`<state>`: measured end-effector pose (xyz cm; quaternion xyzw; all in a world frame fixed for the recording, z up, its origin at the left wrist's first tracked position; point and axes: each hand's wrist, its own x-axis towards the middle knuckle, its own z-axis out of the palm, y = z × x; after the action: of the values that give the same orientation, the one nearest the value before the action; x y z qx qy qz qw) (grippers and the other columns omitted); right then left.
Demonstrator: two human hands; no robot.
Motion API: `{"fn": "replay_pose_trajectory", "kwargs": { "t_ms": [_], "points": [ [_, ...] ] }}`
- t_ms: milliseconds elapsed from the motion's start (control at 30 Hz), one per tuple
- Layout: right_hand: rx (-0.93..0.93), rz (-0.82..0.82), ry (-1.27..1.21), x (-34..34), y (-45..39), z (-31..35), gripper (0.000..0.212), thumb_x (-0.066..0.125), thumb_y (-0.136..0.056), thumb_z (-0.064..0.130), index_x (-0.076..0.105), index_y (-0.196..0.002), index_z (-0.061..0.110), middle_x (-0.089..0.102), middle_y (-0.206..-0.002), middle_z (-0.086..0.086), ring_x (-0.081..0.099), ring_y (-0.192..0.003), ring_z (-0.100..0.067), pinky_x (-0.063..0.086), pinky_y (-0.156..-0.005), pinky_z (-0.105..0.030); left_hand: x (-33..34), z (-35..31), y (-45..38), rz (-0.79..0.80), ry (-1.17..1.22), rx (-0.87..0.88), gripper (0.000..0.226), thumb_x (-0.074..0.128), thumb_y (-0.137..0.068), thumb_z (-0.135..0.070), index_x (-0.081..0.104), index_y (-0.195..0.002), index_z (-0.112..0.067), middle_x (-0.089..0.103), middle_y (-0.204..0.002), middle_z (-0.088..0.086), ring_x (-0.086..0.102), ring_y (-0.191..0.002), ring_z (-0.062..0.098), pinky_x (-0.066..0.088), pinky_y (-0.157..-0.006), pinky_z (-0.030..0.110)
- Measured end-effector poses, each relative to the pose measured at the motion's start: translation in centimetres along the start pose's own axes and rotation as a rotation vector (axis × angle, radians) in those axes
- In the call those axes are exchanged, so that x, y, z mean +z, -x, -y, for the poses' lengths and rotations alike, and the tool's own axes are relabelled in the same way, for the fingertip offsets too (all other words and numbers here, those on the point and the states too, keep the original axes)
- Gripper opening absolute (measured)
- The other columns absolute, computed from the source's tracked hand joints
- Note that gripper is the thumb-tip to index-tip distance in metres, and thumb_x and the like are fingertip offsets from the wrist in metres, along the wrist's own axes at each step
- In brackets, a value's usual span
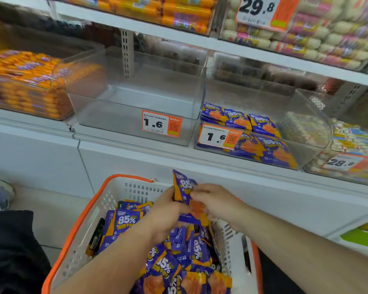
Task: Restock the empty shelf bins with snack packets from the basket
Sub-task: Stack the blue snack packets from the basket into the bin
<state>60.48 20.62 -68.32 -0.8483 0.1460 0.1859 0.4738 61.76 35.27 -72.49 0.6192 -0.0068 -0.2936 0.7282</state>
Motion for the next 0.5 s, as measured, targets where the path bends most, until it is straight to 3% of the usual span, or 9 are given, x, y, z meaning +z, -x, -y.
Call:
{"fn": "replay_pose_trajectory", "kwargs": {
  "t_ms": [100, 167, 333, 400, 500],
  "points": [
    [-0.075, -0.167, -0.004, -0.8, 0.5, 0.0, 0.043, 0.07, -0.083, 0.035, 0.057, -0.124, 0.039, 0.063, -0.106, 0.003, 0.065, -0.092, -0.013, 0.052, -0.081, -0.029, -0.7, -1.4, 0.2, 0.025, 0.24, 0.065, 0.045, 0.054, -0.085, 0.016, 0.058, -0.123, -0.007, 0.072, -0.107, 0.018, 0.072, -0.089, 0.033, 0.06, -0.071, 0.044],
    [-0.146, -0.225, -0.035, -1.0, 1.0, 0.3, 0.048, 0.068, -0.084, 0.019, 0.055, -0.127, 0.037, 0.066, -0.1, 0.004, 0.066, -0.087, -0.012, 0.053, -0.076, -0.029, -0.5, -2.4, 0.3, 0.053, 0.313, 0.118, 0.045, 0.052, -0.084, 0.019, 0.057, -0.122, -0.004, 0.071, -0.107, 0.02, 0.072, -0.087, 0.033, 0.061, -0.072, 0.042],
    [-0.32, -0.426, -0.24, -1.8, 1.3, 1.8, 0.044, 0.064, -0.084, 0.0, 0.062, -0.106, 0.039, 0.069, -0.096, -0.002, 0.069, -0.084, -0.02, 0.057, -0.077, -0.046, 0.8, -5.5, 0.1, 0.077, 0.188, 0.206, 0.043, 0.051, -0.086, 0.018, 0.061, -0.117, -0.01, 0.073, -0.106, 0.016, 0.071, -0.09, 0.031, 0.06, -0.075, 0.041],
    [-0.37, -0.475, -0.339, -2.6, 1.5, 2.7, 0.044, 0.062, -0.086, -0.003, 0.062, -0.105, 0.036, 0.07, -0.103, -0.001, 0.068, -0.082, -0.015, 0.058, -0.068, -0.037, 1.2, -7.6, -0.4, 0.09, 0.079, 0.253, 0.04, 0.053, -0.086, 0.016, 0.063, -0.113, -0.013, 0.074, -0.102, 0.012, 0.071, -0.087, 0.027, 0.059, -0.068, 0.037],
    [-0.432, -0.569, -0.4, -5.0, 1.6, 4.7, 0.045, 0.057, -0.088, -0.007, 0.063, -0.118, 0.025, 0.069, -0.098, -0.002, 0.06, -0.063, -0.013, 0.047, -0.049, -0.024, 2.4, -11.3, -1.4, 0.036, -0.168, 0.389, 0.031, 0.062, -0.087, 0.004, 0.061, -0.104, -0.022, 0.074, -0.09, -0.006, 0.068, -0.077, 0.015, 0.052, -0.057, 0.026]
  ]
}}
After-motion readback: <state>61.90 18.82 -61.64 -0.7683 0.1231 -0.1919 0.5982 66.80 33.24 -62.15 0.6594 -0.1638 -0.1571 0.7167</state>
